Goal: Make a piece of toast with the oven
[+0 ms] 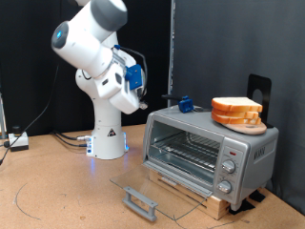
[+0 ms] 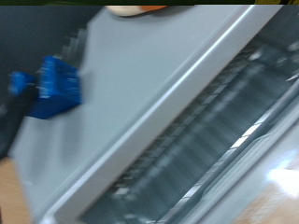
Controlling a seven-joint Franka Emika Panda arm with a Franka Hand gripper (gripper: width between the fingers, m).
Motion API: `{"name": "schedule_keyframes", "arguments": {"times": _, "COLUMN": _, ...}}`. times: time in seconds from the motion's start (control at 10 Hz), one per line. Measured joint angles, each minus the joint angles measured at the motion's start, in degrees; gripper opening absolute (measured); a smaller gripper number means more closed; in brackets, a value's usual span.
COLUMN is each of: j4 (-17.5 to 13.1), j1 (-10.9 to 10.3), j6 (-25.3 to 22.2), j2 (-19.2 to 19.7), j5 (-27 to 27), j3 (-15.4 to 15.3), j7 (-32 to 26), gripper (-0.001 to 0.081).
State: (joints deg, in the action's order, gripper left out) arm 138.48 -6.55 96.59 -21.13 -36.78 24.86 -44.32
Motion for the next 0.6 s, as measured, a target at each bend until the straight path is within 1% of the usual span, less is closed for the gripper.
{"name": "schedule_keyframes", "arguments": {"times": 0.1, "j4": 2.79, "j1": 0.10, "j6": 4.61, "j2": -3.77, "j5": 1.24, "j3": -1.46, "j7": -1.48, "gripper": 0.0807}}
{"name": "schedule_keyframes", "arguments": {"times": 0.2, "j4": 2.57, "j1": 0.11, "j6": 2.84, "j2": -3.37, "j5": 0.98, "j3": -1.18, "j7": -0.16, "gripper": 0.0807}}
{"name": "schedule_keyframes", "arguments": {"times": 0.3, "j4": 2.68, "j1": -0.02, "j6": 2.93, "j2": -3.46, "j5": -1.02, "j3": -1.38, "j7": -0.75, "gripper": 0.0807}}
{"name": "schedule_keyframes", "arguments": {"times": 0.4, "j4": 3.49, "j1": -0.26, "j6": 4.55, "j2": -4.99, "j5": -3.90, "j3": -2.31, "j7": -2.36, "gripper": 0.0807}}
{"name": "schedule_keyframes", "arguments": {"times": 0.5, "j4": 4.59, "j1": -0.40, "j6": 5.19, "j2": -7.29, "j5": -5.16, "j3": -3.25, "j7": -2.93, "gripper": 0.0807}}
{"name": "schedule_keyframes", "arguments": {"times": 0.6, "j4": 5.59, "j1": -0.41, "j6": 5.63, "j2": -9.69, "j5": -5.27, "j3": -4.27, "j7": -3.56, "gripper": 0.0807}}
